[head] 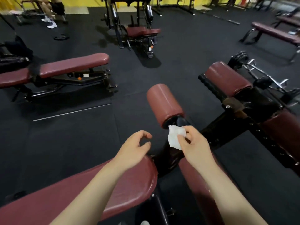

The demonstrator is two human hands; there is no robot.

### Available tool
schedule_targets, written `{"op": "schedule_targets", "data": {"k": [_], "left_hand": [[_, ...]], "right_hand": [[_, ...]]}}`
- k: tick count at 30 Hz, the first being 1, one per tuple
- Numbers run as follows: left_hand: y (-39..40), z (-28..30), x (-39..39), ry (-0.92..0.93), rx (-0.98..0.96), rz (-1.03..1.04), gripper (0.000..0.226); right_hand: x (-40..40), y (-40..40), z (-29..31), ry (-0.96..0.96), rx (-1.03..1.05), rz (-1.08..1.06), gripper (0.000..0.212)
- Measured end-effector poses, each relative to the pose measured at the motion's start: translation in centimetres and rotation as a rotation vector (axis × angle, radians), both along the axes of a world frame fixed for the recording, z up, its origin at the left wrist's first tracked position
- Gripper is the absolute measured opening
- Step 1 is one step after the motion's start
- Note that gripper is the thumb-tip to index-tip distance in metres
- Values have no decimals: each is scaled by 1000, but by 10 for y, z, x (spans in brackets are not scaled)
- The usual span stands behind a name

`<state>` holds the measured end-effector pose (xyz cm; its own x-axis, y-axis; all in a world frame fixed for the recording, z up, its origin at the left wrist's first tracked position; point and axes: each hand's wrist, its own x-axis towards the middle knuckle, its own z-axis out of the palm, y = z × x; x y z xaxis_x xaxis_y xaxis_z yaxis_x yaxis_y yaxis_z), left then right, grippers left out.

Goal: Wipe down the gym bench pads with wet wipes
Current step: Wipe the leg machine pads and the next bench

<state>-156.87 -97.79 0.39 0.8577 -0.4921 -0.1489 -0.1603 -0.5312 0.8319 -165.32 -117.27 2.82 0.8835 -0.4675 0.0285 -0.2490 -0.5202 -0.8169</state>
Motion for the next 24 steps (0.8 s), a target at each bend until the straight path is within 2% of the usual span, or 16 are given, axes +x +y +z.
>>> {"op": "schedule_targets", "data": {"k": [2, 5, 14, 20, 24], "left_hand": [[-9, -1, 22, -13, 6, -50, 19], [-24, -1, 56, -73, 18, -120, 24], [-58, 0, 123, -369, 126, -435, 55], [-72, 1, 137, -552, 195, -538, 61], [-81, 0, 142, -632, 218, -563, 62]], "right_hand": [[9, -11, 4, 22, -26, -76, 0], [24, -21, 13, 53, -43, -161, 2], [70, -28, 16, 26, -50, -374, 6], [87, -32, 16, 49, -98, -449, 5], [101, -38, 8, 113, -137, -412, 6]]}}
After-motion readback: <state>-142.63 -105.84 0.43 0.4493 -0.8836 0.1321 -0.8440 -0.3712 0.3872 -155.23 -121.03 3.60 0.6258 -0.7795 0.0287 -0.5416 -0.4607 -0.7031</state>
